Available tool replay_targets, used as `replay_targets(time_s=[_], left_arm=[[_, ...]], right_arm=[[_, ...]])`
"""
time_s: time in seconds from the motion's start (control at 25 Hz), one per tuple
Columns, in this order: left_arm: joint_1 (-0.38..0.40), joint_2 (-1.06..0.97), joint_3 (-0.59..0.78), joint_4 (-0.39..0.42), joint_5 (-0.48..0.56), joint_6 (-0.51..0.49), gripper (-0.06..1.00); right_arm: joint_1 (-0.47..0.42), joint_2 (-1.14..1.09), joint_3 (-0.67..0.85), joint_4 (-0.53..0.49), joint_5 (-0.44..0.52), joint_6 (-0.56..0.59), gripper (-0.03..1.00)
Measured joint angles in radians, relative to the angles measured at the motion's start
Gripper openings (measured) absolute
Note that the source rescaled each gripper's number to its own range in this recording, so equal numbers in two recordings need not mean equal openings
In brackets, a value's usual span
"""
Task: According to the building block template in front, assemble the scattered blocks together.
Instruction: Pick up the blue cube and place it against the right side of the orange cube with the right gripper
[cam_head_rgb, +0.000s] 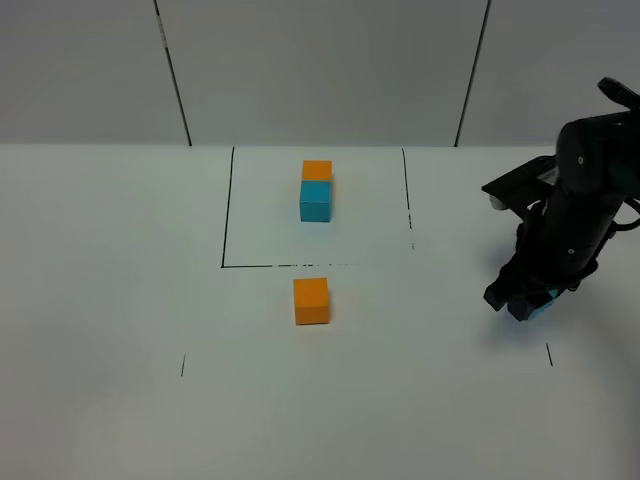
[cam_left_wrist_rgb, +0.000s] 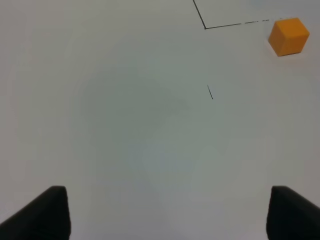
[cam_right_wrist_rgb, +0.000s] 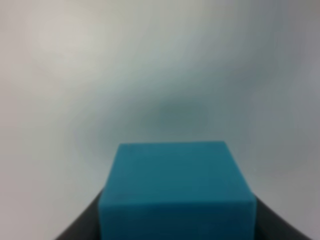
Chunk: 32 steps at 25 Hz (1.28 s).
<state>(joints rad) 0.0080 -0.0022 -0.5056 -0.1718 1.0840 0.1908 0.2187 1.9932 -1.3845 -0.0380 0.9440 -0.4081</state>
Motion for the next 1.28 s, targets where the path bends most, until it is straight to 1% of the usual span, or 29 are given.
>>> replay_targets(time_s=[0.12, 0.2, 0.28, 0.4, 0.52, 0.8, 1.16, 1.28], left_arm=[[0.000, 0.000, 0.000, 0.000, 0.000, 0.000, 0.68], [0.000, 0.000, 0.000, 0.000, 0.000, 0.000, 0.68], [0.000, 0.000, 0.000, 0.000, 0.000, 0.000, 0.68], [0.000, 0.000, 0.000, 0.000, 0.000, 0.000, 0.68], [0.000, 0.000, 0.000, 0.000, 0.000, 0.000, 0.68], [0.000, 0.000, 0.000, 0.000, 0.000, 0.000, 0.68], [0.000, 0.000, 0.000, 0.000, 0.000, 0.000, 0.68], [0.000, 0.000, 0.000, 0.000, 0.000, 0.000, 0.68]], right_arm=[[0.029, 0.000, -0.002, 0.007, 0.036, -0.234, 0.00], [0.060, 0.000, -0.002, 0.009, 0.036, -0.353, 0.00], [0.092, 0.000, -0.002, 0.014, 0.027, -0.440, 0.00], [0.116, 0.002, -0.002, 0.021, 0.011, -0.527, 0.00], [0.119, 0.015, -0.006, 0.017, 0.008, -0.567, 0.00], [0.128, 0.098, -0.038, 0.010, 0.005, -0.606, 0.00], [0.165, 0.164, -0.154, 0.004, 0.008, -0.683, 0.00], [0.176, 0.165, -0.170, 0.008, -0.003, -0.709, 0.00]])
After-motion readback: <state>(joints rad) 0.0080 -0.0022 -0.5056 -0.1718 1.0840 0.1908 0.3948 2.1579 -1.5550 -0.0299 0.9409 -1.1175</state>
